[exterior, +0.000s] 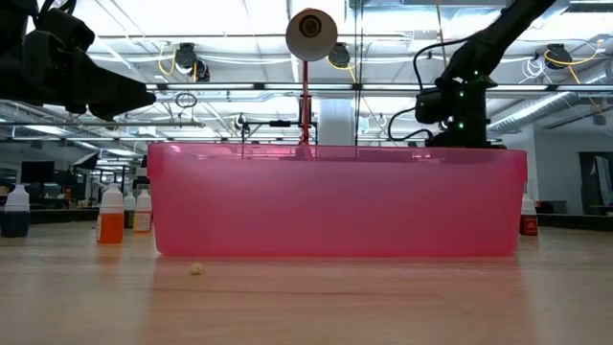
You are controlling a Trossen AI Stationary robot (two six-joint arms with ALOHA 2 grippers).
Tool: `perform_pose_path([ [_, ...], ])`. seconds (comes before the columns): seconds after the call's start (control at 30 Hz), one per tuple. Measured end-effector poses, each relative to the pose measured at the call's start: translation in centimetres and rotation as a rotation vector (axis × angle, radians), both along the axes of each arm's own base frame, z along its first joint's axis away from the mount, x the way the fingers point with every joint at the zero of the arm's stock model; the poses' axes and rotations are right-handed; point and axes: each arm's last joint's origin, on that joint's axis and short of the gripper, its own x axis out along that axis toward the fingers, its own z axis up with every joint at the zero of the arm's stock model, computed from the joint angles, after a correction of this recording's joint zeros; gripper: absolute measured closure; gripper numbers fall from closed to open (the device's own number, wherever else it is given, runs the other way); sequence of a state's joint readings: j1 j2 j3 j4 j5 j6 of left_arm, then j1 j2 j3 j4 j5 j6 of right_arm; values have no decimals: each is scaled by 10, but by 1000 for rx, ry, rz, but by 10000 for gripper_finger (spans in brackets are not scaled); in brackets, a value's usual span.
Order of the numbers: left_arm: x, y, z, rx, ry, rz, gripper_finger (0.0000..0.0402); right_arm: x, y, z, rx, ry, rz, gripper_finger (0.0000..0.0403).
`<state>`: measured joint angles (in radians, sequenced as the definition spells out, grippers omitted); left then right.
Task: Pick & Place food coloring
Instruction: Put the large blue food coloring bottle into the pink bin
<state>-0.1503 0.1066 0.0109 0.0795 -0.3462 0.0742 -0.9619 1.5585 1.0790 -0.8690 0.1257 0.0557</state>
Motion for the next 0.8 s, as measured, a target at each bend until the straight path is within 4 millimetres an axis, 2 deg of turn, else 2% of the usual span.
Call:
perform_pose_path([
  [0.43,0,0,0,0,0,1,176,3,-4,0,-36,-28,-9,165],
  [0.8,0,0,0,0,0,1,176,8,-11,-15,-17,-12,-8,165],
])
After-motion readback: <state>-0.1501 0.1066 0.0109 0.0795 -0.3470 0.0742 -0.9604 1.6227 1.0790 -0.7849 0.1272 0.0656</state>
